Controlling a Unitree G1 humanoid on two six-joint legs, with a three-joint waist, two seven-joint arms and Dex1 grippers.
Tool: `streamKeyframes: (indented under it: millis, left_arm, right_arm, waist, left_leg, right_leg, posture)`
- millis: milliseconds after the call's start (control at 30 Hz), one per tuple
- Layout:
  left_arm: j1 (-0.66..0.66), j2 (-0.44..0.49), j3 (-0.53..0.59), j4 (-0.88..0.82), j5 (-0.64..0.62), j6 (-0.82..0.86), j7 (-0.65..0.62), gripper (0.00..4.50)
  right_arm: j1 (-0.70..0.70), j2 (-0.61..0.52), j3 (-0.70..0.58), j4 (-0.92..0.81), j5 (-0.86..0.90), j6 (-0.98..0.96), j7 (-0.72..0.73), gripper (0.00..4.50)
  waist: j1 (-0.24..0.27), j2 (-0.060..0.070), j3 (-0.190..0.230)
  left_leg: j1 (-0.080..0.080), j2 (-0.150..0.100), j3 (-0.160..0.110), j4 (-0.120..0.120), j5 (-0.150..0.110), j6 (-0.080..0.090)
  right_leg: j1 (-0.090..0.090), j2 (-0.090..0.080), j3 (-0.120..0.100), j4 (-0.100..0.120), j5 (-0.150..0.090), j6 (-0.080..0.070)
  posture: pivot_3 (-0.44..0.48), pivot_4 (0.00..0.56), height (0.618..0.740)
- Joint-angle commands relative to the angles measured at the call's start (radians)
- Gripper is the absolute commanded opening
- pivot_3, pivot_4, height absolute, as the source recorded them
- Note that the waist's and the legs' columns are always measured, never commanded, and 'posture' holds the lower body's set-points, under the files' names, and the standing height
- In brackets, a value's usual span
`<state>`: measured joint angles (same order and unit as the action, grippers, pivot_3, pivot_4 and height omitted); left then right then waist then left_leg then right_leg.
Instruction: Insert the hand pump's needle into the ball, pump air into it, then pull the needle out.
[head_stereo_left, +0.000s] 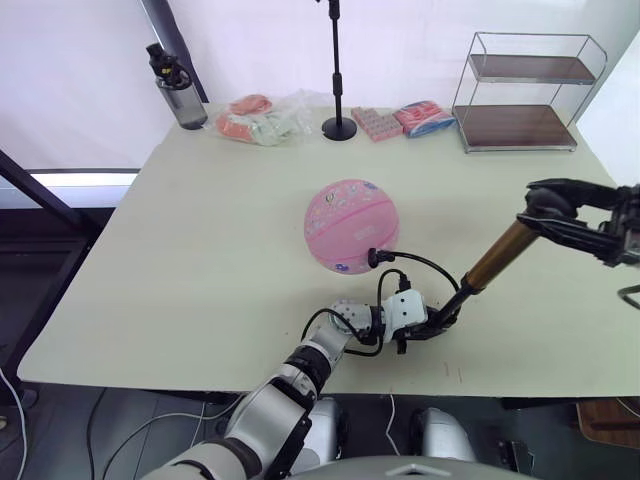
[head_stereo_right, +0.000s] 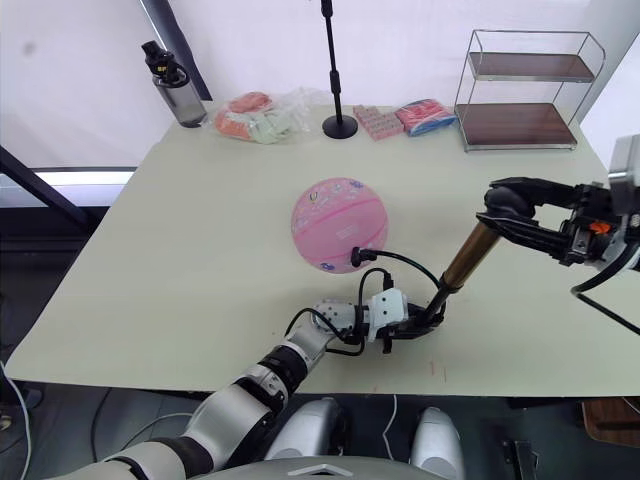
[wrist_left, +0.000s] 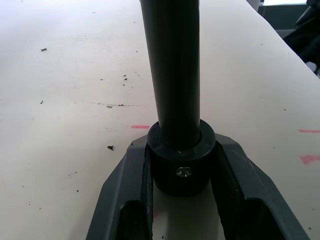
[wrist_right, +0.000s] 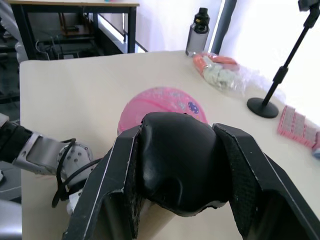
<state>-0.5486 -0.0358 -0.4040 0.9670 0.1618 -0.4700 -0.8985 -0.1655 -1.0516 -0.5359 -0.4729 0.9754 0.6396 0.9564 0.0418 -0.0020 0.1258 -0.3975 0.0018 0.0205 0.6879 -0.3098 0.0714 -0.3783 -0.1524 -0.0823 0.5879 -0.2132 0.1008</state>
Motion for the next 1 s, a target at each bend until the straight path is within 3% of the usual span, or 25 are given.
streamKeyframes:
  millis: [33, 433, 600, 1000]
  left_arm:
    - [0.055, 0.042, -0.038, 0.109, 0.062, 0.047, 0.0, 1.12]
    - [0.058, 0.048, -0.038, 0.107, 0.061, 0.047, 0.002, 1.12]
    - [0.058, 0.048, -0.039, 0.106, 0.061, 0.045, 0.003, 1.12]
    - [0.053, 0.053, -0.041, 0.104, 0.064, 0.043, 0.008, 1.12]
  right_arm:
    - [-0.063, -0.032, -0.108, 0.005, 0.03, 0.003, -0.038, 1.71]
    - [-0.061, 0.028, -0.023, -0.029, -0.041, -0.014, -0.045, 1.71]
    - [0.034, 0.127, 0.117, -0.086, -0.125, -0.05, -0.051, 1.71]
    - [0.186, 0.302, 0.453, 0.048, -0.476, -0.321, -0.047, 1.71]
  waist:
    - [0.0, 0.0, 0.0]
    - [-0.001, 0.0, 0.003]
    - [-0.004, -0.001, 0.0]
    - [-0.015, -0.004, -0.014]
  left_leg:
    - [0.0, 0.0, 0.0, 0.0, 0.0, 0.0]
    - [0.0, 0.0, 0.0, 0.0, 0.001, -0.001]
    - [0.001, 0.001, -0.001, 0.0, 0.002, -0.002]
    - [0.005, 0.004, -0.001, 0.0, 0.003, -0.004]
  right_leg:
    - [0.0, 0.0, 0.0, 0.0, 0.0, 0.0]
    - [0.0, 0.0, 0.0, 0.001, 0.001, 0.001]
    - [0.001, 0.001, 0.0, 0.002, 0.001, 0.002]
    - [0.002, 0.006, 0.0, 0.003, 0.001, 0.0]
  posture:
    - [0.0, 0.15, 0.736]
    - [0.0, 0.15, 0.736]
    - [0.0, 0.15, 0.736]
    - [0.0, 0.15, 0.736]
